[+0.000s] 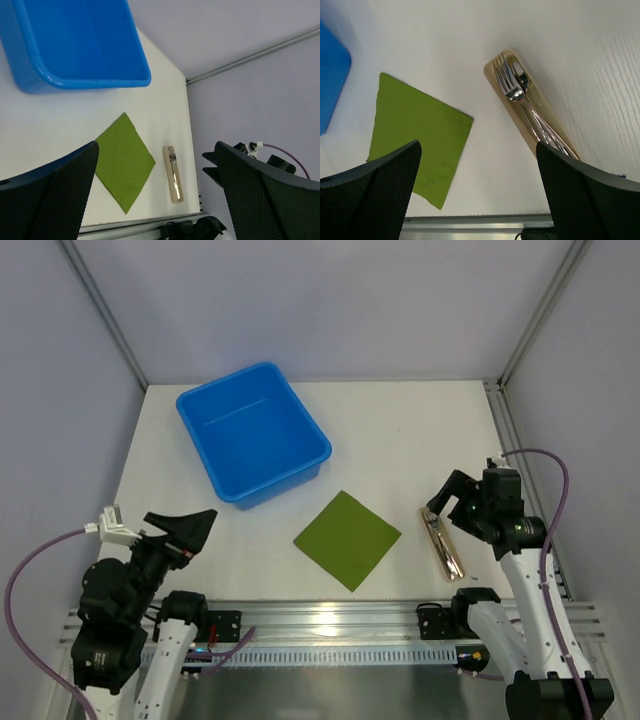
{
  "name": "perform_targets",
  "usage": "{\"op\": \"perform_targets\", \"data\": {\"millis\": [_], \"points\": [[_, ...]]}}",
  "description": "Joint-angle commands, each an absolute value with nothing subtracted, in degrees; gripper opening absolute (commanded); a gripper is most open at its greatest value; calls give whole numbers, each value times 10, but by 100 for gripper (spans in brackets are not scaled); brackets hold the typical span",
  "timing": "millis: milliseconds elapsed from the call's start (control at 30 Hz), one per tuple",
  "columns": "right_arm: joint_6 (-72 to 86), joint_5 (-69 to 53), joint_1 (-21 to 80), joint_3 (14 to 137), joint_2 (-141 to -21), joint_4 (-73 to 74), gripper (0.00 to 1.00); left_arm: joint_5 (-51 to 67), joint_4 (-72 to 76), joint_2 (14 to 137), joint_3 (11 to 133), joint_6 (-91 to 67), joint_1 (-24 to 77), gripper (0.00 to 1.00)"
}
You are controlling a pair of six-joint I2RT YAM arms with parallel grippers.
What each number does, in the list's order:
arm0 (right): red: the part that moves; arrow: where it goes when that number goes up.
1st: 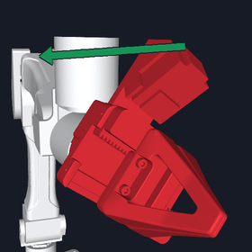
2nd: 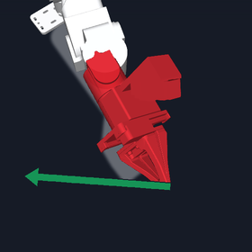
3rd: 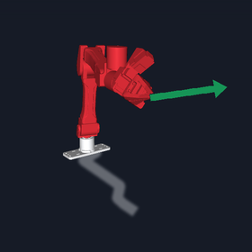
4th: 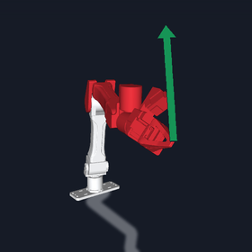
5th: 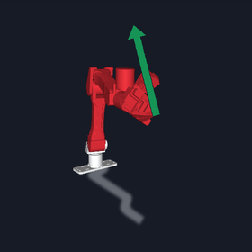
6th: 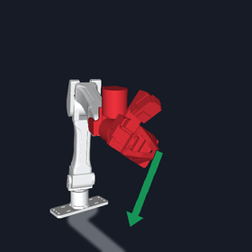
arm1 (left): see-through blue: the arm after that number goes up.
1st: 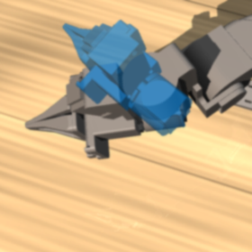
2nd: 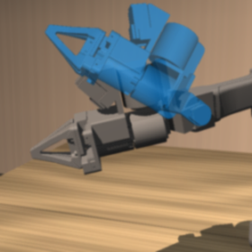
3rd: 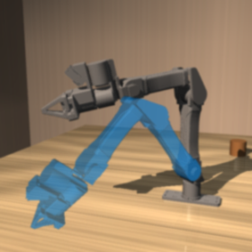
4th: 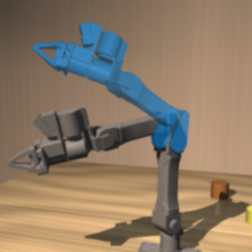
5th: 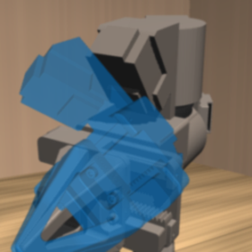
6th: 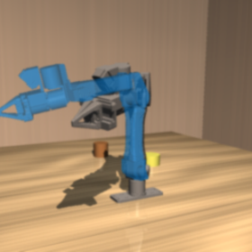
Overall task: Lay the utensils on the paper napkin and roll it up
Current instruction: Adjust the container at the center of the board.
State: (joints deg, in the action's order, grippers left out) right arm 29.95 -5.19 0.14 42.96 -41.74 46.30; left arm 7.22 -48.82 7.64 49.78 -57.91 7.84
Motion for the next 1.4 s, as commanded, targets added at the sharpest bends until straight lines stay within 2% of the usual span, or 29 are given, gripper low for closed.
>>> {"op": "perform_targets", "data": {"millis": [0, 67, 167, 333, 533, 633, 767, 900, 1133, 1367], "points": [[272, -75, 0, 458, -445, 487, 99, 108, -515, 134, 509, -551, 77, 99], [261, -87, 0, 463, -460, 493, 100, 129, -512, 166, 500, -545, 76, 99], [258, -30, 0, 496, -507, 522, 99, 156, -500, 189, 478, -539, 76, 99], [243, 20, 0, 540, -585, 559, 90, 220, -443, 196, 423, -558, 76, 97], [225, 11, 0, 529, -652, 522, 82, 236, -399, 193, 388, -576, 77, 96], [207, 12, 2, 534, -696, 501, 83, 239, -386, 196, 388, -570, 83, 96], [173, 9, 37, 570, -750, 491, 91, 254, -379, 198, 388, -571, 84, 95], [153, 127, 107, 618, -814, 509, 98, 265, -377, 199, 394, -569, 83, 95], [124, 177, 129, 635, -875, 508, 99, 274, -382, 200, 409, -561, 83, 95], [119, 135, 128, 629, -924, 478, 99, 284, -377, 205, 410, -558, 85, 95]]}}
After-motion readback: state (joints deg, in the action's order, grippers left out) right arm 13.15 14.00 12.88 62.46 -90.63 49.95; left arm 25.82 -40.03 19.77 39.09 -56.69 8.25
